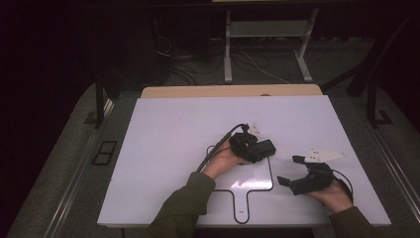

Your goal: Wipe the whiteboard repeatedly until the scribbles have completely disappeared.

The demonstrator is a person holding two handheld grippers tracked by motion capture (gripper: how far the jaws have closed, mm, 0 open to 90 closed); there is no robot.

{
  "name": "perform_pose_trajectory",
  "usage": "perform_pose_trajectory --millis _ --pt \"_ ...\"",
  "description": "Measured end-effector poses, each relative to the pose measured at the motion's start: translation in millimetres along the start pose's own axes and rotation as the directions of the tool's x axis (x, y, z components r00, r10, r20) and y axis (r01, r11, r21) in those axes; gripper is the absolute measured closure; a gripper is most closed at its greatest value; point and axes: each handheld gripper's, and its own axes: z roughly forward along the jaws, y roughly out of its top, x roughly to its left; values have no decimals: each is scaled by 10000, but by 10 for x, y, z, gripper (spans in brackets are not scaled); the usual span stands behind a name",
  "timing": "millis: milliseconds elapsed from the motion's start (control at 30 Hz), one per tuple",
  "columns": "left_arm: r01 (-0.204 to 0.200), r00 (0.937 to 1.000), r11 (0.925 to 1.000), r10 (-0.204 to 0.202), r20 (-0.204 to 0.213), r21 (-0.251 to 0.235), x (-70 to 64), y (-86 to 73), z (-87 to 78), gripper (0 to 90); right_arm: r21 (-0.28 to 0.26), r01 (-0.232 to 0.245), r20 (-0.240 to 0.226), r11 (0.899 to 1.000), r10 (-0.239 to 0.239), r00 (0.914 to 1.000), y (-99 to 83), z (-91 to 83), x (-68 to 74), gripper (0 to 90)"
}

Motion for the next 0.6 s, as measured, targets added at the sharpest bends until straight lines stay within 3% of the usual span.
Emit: perform_pose_trajectory --millis 33,67,100,167,233,267,300,333,400,433,467,500,600 --pt "412 9991 9988 -413 -58 -254 11 -4 15 392 -4 -11 1 10000 11 10000 -1 -2 -2 0" --pt "152 9998 9999 -152 -123 -14 53 0 -1 392 -2 -14 -8 10000 14 10000 -1 -3 -5 0" --pt "455 9988 9985 -460 -158 -303 41 3 22 392 -8 -7 0 10000 7 10000 -1 -4 -9 0" --pt "283 9994 9995 -285 -207 -108 25 13 18 392 -13 -7 -10 10000 7 10000 -1 -3 -8 0" --pt "11 10000 10000 -12 95 94 -4 25 14 392 9 9 -26 10000 -9 10000 0 0 -6 0" --pt "117 9999 9999 -116 128 -81 -64 34 37 392 8 12 -29 10000 -12 10000 1 1 -4 0" --pt "-262 9992 9996 258 305 135 -90 48 34 392 -2 2 -35 10000 -2 10000 2 0 -2 0" --pt "-351 9985 9993 344 429 161 -137 59 42 392 -12 -29 -25 10000 29 10000 3 -3 0 0" --pt "-215 9990 9998 215 399 -5 -205 72 67 392 -38 -36 -23 10000 36 10000 3 -7 -4 0" --pt "-381 9982 9992 374 460 135 -175 71 56 392 -41 -44 -8 10000 44 10000 3 -8 -6 0" --pt "-304 9988 9995 301 398 78 -146 63 57 392 -41 -43 -7 10000 43 10000 3 -8 -5 0" --pt "18 9997 9999 -15 242 -134 -121 55 66 392 -46 -42 -5 10000 42 10000 3 -9 -3 0" --pt "385 9992 9991 -386 -64 -166 14 32 44 392 -21 -32 -22 10000 32 10000 1 -9 1 0"
